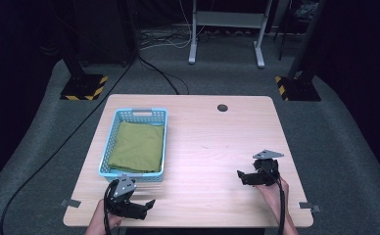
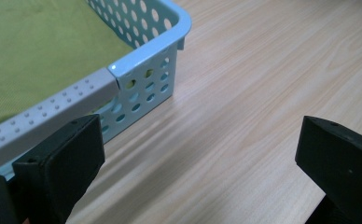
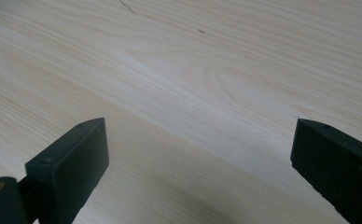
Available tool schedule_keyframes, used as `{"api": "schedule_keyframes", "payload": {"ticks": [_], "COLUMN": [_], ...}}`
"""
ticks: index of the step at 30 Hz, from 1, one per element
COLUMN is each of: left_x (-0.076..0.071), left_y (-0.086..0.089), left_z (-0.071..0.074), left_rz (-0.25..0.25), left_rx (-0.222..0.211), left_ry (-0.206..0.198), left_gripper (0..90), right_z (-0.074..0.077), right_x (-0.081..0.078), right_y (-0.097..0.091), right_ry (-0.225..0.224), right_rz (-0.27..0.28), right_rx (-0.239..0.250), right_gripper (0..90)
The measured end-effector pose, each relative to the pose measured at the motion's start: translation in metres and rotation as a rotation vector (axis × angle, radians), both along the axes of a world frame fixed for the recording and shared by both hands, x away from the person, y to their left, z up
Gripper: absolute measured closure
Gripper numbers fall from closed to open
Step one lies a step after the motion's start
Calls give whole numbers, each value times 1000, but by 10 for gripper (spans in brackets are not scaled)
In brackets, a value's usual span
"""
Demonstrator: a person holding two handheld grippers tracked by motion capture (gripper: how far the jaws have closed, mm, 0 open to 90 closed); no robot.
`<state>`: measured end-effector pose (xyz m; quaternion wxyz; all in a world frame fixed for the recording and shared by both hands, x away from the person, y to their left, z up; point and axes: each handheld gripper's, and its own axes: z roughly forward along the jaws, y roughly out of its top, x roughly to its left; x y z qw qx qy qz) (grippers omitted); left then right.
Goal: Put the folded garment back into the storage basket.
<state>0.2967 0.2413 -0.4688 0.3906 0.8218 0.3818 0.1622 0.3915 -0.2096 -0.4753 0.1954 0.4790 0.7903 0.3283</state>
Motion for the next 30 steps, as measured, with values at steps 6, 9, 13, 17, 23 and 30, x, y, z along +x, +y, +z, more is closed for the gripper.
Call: {"api": "schedule_keyframes", "payload": {"ticks": [6, 9, 13, 17, 23, 30], "left_x": [-2, -2, -2, 2, 7, 11], "left_y": [5, 8, 13, 19, 27, 34], "left_z": [-9, -16, -24, -32, -42, -51], "left_rz": [12, 28, 56, 82, 122, 159], "left_rx": [1, 5, 12, 26, 29, 31], "left_ry": [19, 28, 40, 55, 75, 80], "left_gripper": [10, 10, 10, 10, 10, 9], "right_z": [-6, -10, -16, -21, -28, -40], "right_x": [-8, -12, -18, -23, -30, -37], "right_y": [-14, -20, -27, -33, -40, -48], "right_ry": [-5, -4, -5, 2, 1, 1], "right_rz": [-34, -48, -63, -73, -87, -107], "right_rx": [3, 4, 4, 0, -7, -15], "right_gripper": [35, 35, 36, 35, 35, 31]}}
